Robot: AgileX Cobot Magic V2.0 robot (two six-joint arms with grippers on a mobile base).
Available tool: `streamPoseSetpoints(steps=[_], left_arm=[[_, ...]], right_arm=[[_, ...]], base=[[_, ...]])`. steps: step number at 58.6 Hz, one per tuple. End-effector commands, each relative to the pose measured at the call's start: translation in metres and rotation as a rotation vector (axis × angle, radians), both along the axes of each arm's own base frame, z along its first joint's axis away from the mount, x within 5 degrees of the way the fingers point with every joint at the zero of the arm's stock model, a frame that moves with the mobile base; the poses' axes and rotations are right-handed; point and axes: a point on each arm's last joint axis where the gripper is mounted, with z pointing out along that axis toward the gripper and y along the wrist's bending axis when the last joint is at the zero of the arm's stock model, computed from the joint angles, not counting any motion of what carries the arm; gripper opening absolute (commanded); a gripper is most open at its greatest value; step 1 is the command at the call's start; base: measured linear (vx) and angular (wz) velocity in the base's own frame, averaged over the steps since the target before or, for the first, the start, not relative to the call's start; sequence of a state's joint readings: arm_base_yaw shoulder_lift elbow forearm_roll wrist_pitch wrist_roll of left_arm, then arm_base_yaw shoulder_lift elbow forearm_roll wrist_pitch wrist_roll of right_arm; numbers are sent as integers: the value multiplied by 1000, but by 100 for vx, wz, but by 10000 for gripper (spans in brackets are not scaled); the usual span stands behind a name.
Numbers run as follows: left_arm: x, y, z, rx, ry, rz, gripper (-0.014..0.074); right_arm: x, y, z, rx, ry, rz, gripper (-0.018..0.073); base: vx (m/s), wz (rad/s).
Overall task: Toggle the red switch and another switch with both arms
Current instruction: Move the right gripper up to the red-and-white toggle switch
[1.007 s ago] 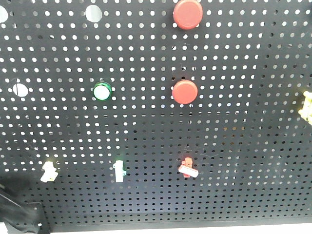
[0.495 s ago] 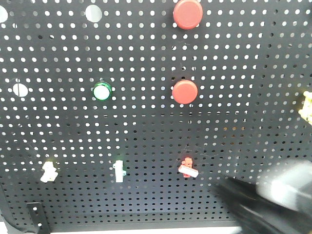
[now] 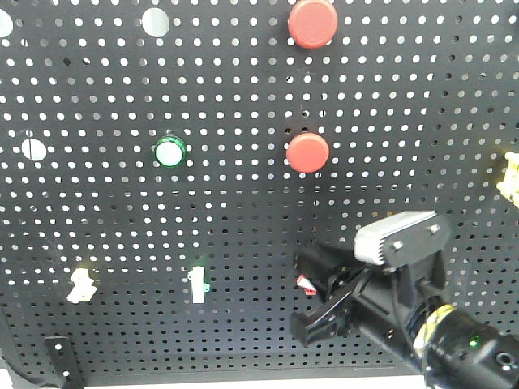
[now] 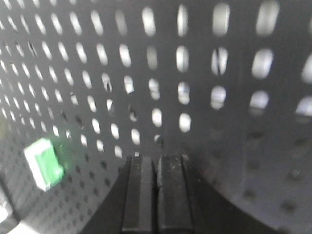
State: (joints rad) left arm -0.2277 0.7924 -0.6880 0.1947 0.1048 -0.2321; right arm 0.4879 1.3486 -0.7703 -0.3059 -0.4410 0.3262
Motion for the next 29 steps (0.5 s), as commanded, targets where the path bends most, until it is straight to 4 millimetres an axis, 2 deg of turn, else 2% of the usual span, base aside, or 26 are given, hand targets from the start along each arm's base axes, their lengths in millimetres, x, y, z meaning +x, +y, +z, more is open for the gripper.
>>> streamPoseSetpoints(steps=[1,11,23,29], left_arm=[[-2,-2,19,-45,-109,-20,3],[-2,-2,21,-48,-124,-23,3],[-2,-3,23,-53,-146,-28,3],[-2,-3,23,-53,-146,-28,3]], right_arm=[[-4,3,24,62,-100,44,-6],[0,2,12,21,-9,23,-6],[7,3,-15,-110,120,-7,-6],[8,1,-20,-140,153,-19,-6]], base=[[0,0],[0,0],[0,0],[0,0]])
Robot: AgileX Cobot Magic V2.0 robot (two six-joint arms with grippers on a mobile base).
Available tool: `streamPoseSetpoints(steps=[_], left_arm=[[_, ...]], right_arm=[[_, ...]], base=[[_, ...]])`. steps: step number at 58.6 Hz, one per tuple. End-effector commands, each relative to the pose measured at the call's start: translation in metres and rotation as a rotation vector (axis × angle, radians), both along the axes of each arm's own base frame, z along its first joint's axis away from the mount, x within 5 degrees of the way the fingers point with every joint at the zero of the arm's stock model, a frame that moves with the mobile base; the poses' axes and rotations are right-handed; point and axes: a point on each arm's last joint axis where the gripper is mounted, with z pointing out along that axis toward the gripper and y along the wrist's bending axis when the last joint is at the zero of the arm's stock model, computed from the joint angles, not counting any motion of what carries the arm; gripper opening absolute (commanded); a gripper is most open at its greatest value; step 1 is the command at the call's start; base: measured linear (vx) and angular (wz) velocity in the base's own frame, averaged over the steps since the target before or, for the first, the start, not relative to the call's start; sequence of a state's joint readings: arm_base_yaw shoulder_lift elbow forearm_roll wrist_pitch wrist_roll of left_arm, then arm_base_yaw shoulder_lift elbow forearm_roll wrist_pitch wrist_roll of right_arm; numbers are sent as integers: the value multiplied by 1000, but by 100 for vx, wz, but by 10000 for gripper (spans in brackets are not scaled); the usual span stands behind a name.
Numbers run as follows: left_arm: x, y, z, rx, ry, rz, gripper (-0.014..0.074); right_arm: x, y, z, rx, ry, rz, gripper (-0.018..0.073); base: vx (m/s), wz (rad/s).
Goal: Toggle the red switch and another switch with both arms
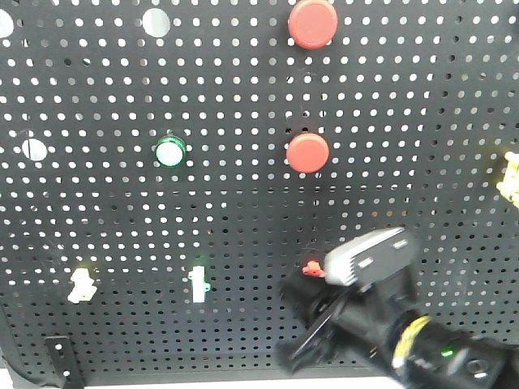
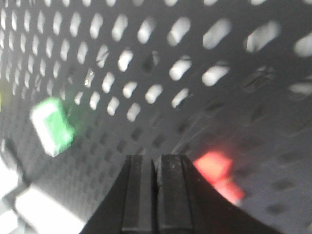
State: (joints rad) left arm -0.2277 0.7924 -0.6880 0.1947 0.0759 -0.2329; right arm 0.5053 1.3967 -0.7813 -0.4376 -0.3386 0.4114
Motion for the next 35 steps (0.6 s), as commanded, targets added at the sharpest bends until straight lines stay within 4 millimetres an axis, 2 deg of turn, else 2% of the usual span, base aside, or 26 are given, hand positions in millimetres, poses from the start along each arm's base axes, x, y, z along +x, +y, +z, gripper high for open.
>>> streamPoseSetpoints(steps=[1,16,23,24,35], left_arm=[[-2,-2,20,-46,-118,-23,3],[-2,-2,20,-45,-119,-23,3],[-2,-2,20,-45,-119,-23,3],[-2,-2,20,-45,-117,-22,3],[-2,-2,20,-45,-117,-22,3]], right_arm=[[4,-8,1,-32,47,-58,-6],[-5,-15,15,-37,36,-82,-6],[-17,-20,37,14,-44,-71,-6],[-29,-25,60,84,-148,-48,-6],[-37,-29,72,107,-187,-46,-6]], base=[[0,0],[0,0],[0,0],[0,0],[0,0]])
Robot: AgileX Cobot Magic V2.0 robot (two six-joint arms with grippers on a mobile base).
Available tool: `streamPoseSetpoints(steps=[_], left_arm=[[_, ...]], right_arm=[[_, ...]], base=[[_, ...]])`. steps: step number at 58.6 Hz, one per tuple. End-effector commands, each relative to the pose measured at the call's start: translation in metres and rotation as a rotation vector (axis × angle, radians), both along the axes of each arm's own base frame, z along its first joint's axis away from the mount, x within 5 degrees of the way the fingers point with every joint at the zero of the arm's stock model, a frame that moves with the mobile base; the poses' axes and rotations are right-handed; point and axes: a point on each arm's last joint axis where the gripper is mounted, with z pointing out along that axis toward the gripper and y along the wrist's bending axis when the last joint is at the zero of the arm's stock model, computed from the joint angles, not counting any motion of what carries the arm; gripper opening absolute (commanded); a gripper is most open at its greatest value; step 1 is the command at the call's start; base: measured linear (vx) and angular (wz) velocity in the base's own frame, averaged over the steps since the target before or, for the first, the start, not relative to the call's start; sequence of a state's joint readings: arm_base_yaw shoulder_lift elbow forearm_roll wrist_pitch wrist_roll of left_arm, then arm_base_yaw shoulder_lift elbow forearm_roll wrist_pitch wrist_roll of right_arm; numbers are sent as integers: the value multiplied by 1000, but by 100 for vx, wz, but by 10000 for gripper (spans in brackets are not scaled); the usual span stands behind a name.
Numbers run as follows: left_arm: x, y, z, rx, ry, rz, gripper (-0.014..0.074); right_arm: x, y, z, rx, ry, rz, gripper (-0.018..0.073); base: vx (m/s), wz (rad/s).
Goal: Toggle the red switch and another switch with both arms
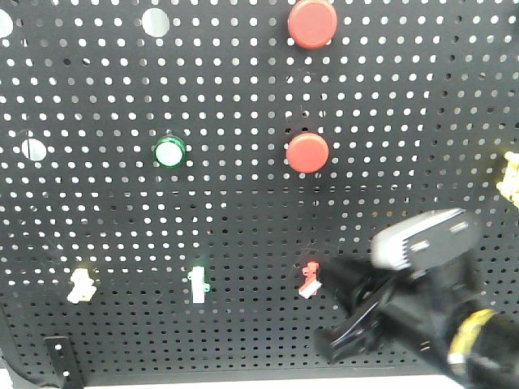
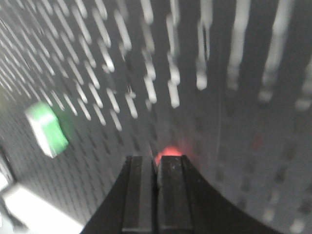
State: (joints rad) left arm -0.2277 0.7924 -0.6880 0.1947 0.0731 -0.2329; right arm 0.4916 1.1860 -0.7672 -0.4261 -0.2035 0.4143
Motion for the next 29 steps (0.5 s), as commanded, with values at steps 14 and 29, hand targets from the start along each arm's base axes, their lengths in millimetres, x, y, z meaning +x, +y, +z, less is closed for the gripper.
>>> streamPoseSetpoints(steps=[14,29], left_arm=[[-2,-2,20,-45,-115,-22,3],[-2,-2,18,-44,-113,-23,3]], right_arm=[[-6,-1,28,76,-122,25,-6],[-6,-1,28,76,-122,25,-6]], base=[[0,0],[0,0]])
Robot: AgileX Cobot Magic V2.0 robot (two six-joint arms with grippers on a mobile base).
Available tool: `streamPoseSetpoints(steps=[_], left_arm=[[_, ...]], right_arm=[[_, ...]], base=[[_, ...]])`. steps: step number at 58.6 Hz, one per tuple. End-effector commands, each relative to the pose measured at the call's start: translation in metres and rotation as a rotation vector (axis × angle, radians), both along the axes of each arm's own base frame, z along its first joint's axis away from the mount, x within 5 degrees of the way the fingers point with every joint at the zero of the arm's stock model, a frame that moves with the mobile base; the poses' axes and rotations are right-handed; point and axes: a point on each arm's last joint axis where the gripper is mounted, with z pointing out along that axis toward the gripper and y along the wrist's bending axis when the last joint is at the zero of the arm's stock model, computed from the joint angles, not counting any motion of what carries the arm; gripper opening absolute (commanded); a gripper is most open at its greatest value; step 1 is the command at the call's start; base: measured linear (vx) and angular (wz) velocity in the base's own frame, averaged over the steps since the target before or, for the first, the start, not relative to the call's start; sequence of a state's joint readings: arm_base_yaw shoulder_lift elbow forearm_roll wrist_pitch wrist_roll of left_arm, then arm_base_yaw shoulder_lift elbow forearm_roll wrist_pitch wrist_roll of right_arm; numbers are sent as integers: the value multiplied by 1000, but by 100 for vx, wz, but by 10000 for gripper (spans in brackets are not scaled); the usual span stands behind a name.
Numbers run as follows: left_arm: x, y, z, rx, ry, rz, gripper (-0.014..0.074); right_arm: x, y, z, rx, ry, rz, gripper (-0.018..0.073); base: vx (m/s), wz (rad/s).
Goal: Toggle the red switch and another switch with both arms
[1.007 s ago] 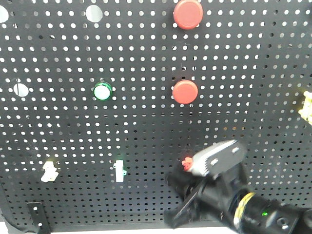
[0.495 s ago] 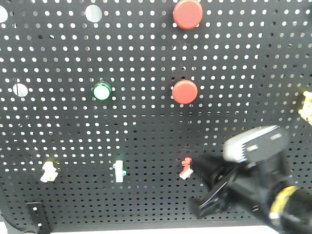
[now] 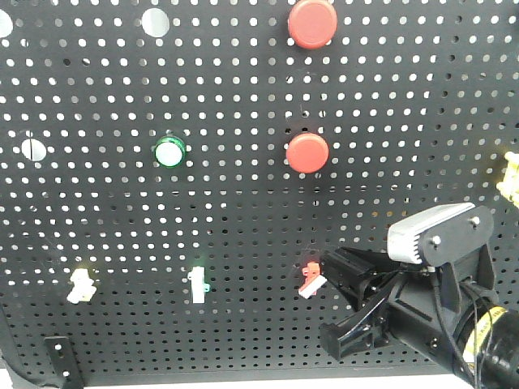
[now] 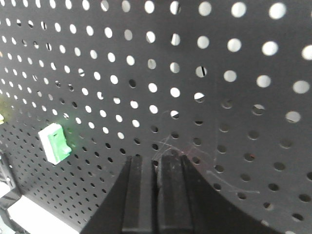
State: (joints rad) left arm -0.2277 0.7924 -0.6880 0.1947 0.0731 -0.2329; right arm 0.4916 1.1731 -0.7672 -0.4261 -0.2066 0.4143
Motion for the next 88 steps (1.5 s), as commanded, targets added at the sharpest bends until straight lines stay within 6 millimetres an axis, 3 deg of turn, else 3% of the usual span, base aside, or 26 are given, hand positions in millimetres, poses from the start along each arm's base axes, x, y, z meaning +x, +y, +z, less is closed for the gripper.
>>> streamPoseSetpoints(steps=[1,6,14,34,46,58,88], left_arm=[[-2,-2,17,-44,-110,-23,3],[-5,-2,11,-41,-108,-25,3],[-27,6,-9,-14,-165,-12,3],[-91,33,-108,-37,-200,151,3],[-111,35,-154,-15,-251,177,3],[-110,36,-161,-39,-149,185,3],[-110,36,-162,-38,-139,185,3]], right_arm=[[-4,0,24,68,-108,24,-6],[-4,0,24,68,-108,24,-6],[-4,0,24,67,-106,23,-6],[-3,0,24,67,-106,23,-6],[-3,0,24,66,-105,22,-6],[-4,-1,24,64,-104,21,-6],[-4,-1,24,64,-104,21,-6]], base=[[0,0],[0,0],[0,0],[0,0],[0,0],[0,0],[0,0]])
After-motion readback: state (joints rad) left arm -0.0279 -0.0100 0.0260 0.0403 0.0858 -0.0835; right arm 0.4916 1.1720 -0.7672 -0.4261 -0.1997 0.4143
